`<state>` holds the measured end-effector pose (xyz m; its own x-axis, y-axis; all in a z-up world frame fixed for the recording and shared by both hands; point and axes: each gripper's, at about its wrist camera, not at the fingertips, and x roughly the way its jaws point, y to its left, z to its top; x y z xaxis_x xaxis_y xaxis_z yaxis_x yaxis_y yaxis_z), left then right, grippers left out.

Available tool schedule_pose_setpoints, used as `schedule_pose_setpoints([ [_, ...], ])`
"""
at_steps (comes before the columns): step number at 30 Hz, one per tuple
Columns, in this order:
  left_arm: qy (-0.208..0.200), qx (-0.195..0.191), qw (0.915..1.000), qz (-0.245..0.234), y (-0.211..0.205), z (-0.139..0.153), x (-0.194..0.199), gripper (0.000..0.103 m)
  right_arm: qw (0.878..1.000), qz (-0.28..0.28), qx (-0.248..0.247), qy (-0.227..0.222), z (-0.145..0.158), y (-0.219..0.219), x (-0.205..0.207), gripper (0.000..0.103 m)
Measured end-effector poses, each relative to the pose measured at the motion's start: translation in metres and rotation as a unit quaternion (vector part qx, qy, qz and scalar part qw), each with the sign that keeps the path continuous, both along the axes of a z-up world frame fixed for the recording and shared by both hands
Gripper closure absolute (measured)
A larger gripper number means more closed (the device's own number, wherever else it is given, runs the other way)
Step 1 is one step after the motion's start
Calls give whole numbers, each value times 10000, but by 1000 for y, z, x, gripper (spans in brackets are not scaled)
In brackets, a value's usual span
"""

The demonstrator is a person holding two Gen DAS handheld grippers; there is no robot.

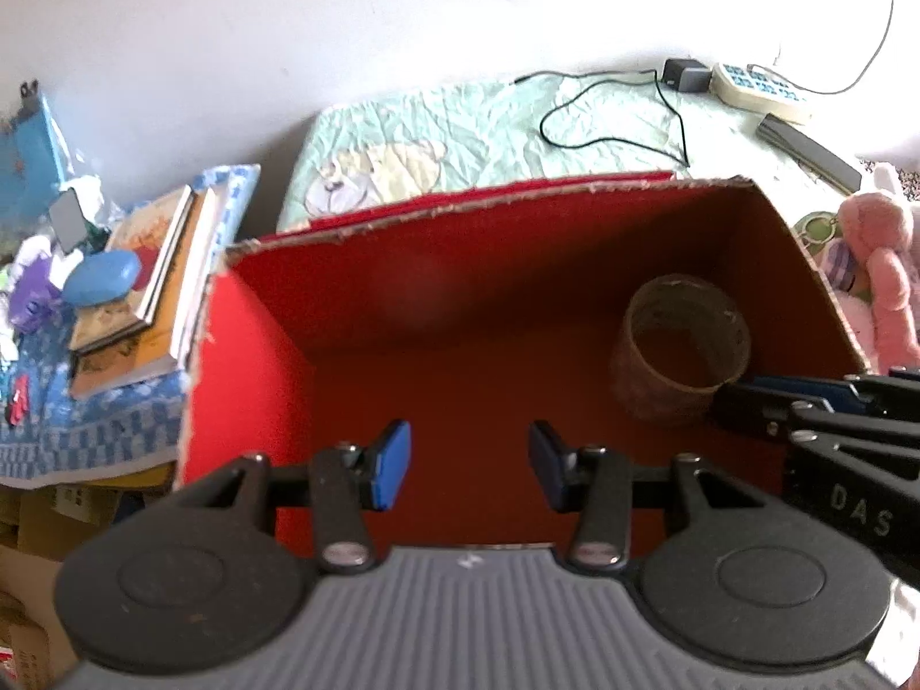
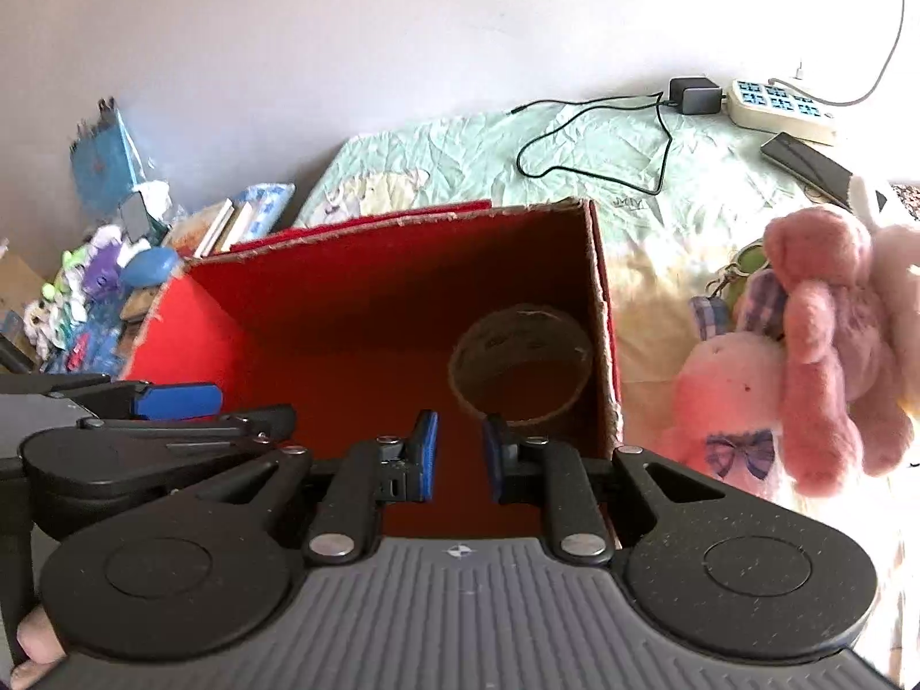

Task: Organize objects
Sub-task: 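Withdraw the right gripper from the box toward the brown pinecone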

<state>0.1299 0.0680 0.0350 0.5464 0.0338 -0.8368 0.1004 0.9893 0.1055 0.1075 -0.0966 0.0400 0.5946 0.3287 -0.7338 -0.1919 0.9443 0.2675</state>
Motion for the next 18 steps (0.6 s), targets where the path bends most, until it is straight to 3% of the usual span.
schedule_pose_setpoints([
  [8, -236, 137, 9996, 81, -6, 24, -33, 40, 9997, 2, 248, -87, 12, -10, -27, 84],
  [12, -433, 177, 9988, 148, -8, 38, -55, 28, 9991, 100, 389, -115, 18, -13, -42, 83],
  [18, -592, 227, 9977, 220, -16, 51, -82, 25, 9988, 274, 338, -240, 24, -20, -65, 82],
])
